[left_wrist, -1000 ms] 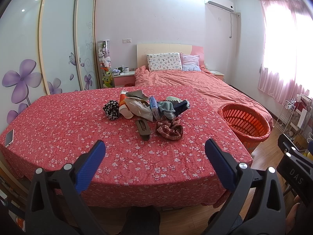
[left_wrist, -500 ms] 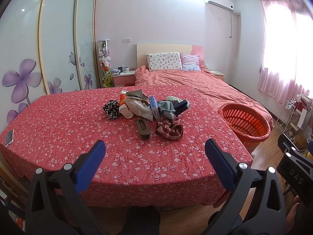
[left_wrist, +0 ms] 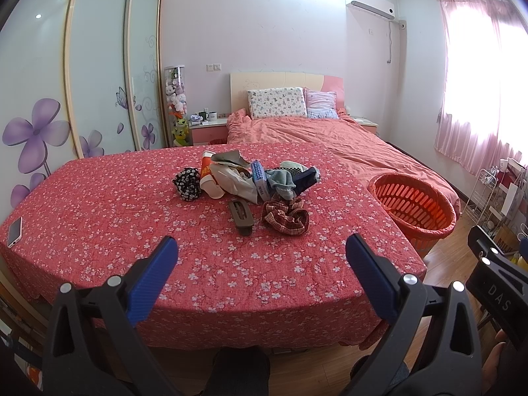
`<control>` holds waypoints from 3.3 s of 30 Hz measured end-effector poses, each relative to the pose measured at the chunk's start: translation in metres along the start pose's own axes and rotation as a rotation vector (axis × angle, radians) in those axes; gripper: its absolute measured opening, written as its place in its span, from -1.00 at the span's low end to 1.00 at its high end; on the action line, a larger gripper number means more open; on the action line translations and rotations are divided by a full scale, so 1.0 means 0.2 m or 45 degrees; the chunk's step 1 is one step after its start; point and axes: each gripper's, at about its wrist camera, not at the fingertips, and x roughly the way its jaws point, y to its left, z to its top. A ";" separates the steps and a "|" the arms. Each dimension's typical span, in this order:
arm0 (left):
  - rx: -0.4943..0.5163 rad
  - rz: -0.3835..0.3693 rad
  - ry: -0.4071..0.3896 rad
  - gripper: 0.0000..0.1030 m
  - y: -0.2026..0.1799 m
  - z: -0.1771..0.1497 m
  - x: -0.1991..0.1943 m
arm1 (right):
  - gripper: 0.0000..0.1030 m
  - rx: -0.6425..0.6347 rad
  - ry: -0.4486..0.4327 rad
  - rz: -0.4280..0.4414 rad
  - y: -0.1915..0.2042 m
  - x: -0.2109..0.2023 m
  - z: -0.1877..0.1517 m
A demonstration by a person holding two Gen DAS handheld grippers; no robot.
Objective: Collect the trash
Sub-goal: 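Move the right tool toward the brown plaid scrunchie and close on it, then lift the scrunchie with the right tool while the left tool grasps the brown hair clip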
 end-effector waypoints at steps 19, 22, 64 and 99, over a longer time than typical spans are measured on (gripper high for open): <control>-0.169 0.224 0.033 0.93 0.43 0.11 0.34 | 0.96 -0.110 0.005 0.298 0.26 0.25 0.08; -0.196 0.237 0.062 0.90 0.50 0.11 0.41 | 0.90 -0.117 0.060 0.410 0.36 0.34 0.08; -0.084 -0.057 0.439 0.19 0.23 0.11 1.21 | -0.89 -0.207 0.394 0.524 0.59 0.94 0.11; -0.147 -0.137 0.476 -0.36 0.35 0.05 1.25 | -0.47 -0.266 0.528 0.475 0.63 1.12 0.03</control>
